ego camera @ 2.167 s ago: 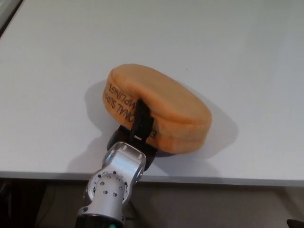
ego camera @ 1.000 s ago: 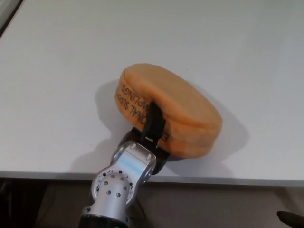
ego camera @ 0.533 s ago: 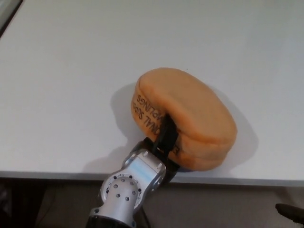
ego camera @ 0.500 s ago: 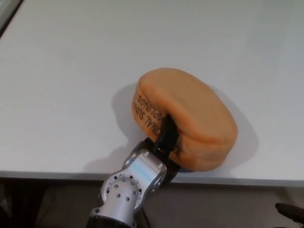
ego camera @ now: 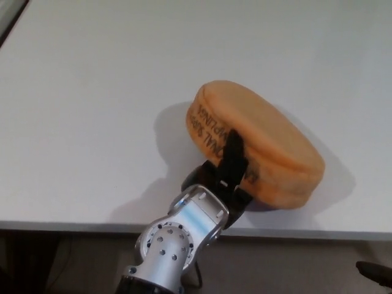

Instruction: A soft plate is kept in the center of the table close to the robot and the robot uses its left hand to pick up the plate, turns it upside down and places it back on the table

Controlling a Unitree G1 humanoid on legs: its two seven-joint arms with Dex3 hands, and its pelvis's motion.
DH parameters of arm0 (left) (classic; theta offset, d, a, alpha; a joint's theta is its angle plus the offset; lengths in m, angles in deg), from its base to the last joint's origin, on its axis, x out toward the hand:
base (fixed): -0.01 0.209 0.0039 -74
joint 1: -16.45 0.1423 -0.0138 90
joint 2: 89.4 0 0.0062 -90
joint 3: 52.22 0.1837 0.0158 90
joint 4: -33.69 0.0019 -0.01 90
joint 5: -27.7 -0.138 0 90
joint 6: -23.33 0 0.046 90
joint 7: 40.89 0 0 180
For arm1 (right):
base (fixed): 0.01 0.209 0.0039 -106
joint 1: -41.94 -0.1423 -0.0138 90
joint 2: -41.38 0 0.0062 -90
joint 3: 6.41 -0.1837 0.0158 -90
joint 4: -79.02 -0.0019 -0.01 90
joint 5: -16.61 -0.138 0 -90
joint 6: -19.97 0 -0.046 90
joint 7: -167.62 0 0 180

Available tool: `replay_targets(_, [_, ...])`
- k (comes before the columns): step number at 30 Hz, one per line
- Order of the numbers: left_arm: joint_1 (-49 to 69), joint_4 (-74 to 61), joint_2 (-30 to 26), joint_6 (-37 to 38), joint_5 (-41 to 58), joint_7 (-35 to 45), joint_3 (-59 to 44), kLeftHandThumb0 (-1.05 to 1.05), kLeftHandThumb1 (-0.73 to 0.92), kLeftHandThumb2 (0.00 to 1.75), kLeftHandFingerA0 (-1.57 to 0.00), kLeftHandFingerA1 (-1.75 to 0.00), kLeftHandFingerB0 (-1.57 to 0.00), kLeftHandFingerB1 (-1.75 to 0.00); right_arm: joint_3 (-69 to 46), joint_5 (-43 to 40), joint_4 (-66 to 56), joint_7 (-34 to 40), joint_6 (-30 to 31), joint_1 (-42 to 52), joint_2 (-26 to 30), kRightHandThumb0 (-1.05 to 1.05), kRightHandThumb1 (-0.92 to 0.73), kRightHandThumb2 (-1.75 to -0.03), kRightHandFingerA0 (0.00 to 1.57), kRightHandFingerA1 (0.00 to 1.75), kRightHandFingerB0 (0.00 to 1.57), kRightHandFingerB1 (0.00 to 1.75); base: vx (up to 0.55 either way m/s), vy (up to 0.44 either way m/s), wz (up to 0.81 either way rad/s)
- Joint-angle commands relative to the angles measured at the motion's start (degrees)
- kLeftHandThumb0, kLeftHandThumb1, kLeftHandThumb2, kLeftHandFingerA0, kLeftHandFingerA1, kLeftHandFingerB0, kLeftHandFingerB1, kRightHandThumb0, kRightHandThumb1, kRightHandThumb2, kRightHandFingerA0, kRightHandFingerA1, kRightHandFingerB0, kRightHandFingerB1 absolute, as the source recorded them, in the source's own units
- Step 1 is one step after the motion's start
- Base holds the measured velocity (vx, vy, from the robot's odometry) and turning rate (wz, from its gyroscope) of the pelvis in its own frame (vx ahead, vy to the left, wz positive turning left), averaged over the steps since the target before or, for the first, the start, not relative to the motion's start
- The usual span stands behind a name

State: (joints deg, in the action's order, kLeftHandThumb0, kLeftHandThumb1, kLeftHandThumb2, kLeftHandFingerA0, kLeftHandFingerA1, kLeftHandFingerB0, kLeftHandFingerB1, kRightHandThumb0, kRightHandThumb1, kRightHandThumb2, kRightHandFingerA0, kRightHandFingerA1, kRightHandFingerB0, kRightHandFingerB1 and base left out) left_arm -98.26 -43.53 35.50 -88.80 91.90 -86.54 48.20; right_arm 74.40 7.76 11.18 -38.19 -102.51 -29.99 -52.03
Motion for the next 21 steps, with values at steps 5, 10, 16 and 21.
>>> replay_targets(5, [4.8, -5.0, 8.4, 1.0, -4.5, 6.3, 1.7, -0.90, 0.88, 0.67, 0.00, 0.00, 0.00, 0.00, -0.5, 0.2, -0.7, 1.4, 0.9, 0.8, 0.4, -0.55, -0.70, -0.99, 0.43, 0.61, 0.15, 0.52, 0.00, 0.000, 0.00])
replay_targets(10, [4.1, -6.7, 7.8, 0.1, -5.7, 6.1, 1.6, -0.94, 0.91, 0.68, 0.00, 0.00, 0.00, 0.00, -0.4, -2.4, -0.9, -0.4, 2.4, 0.7, -0.1, -0.57, -0.83, -0.65, 0.44, 0.51, 0.13, 0.44, 0.00, 0.000, 0.00])
replay_targets(16, [3.9, -7.3, 7.8, -0.5, -6.2, 5.8, 1.3, -0.92, 0.92, 0.74, 0.00, 0.00, 0.00, 0.00, -0.5, -2.0, -2.1, 0.3, 3.1, 1.2, 0.0, -0.46, -0.61, -1.07, 0.37, 0.63, 0.00, 0.49, 0.00, 0.000, 0.00])
replay_targets(21, [3.3, -7.1, 7.9, -0.9, -6.2, 5.4, 0.5, -0.92, 0.92, 0.72, 0.00, 0.00, 0.00, 0.00, -0.7, -2.4, -2.3, 0.2, 3.9, 0.9, 0.2, -0.47, -0.60, -1.06, 0.37, 0.63, 0.01, 0.49, 0.00, 0.000, 0.00])
